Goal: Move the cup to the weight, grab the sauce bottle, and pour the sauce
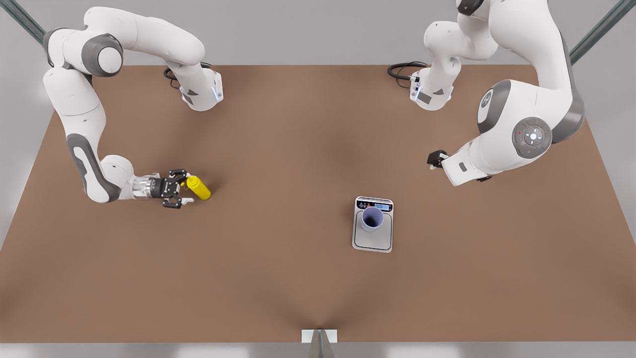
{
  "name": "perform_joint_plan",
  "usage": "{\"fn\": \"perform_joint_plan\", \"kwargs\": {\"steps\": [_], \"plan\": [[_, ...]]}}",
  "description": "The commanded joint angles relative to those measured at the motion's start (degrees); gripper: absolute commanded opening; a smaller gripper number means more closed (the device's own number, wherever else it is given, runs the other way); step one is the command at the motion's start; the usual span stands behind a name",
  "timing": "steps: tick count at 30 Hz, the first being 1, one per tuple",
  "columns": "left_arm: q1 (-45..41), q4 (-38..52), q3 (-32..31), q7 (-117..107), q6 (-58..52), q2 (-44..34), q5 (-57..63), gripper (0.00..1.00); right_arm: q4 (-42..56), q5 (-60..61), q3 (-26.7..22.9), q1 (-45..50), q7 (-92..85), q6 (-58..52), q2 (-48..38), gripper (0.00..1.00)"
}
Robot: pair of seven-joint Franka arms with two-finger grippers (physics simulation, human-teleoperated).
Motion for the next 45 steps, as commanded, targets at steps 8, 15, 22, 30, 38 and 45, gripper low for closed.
{"fn": "perform_joint_plan", "kwargs": {"steps": [8, 15, 22, 30, 38, 45], "plan": [[0.0, 0.0, 0.0, -0.05, 0.0, 0.0, -0.06, 1.0, -0.17, -0.62, 3.13, -0.04, 0.0, 4.54, 0.34, 1.0], [0.0, 0.0, 0.0, -0.05, 0.0, 0.0, -0.06, 1.0, -1.4, -0.89, 4.8, -0.92, -5.1, 7.96, -0.18, 0.39], [0.0, 0.0, 0.0, -0.14, -0.09, 0.0, -0.24, 1.0, -1.31, -0.8, 5.15, -0.92, -3.61, 8.05, -0.45, 0.29], [0.0, 0.0, 0.09, 0.04, 0.0, 0.0, -0.06, 1.0, 8.53, 0.7, 1.19, 16.3, 28.02, 13.14, -11.61, 0.29], [0.09, 0.0, 0.09, 0.04, 0.0, 0.44, 0.02, 1.0, 20.22, -0.36, 6.99, 30.27, 56.86, 36.08, -10.91, 0.29], [0.09, 0.0, 0.09, 0.04, 0.0, 0.44, 0.02, 1.0, 40.78, -25.05, 6.99, 44.17, 76.81, 39.87, -2.74, 0.27]]}}
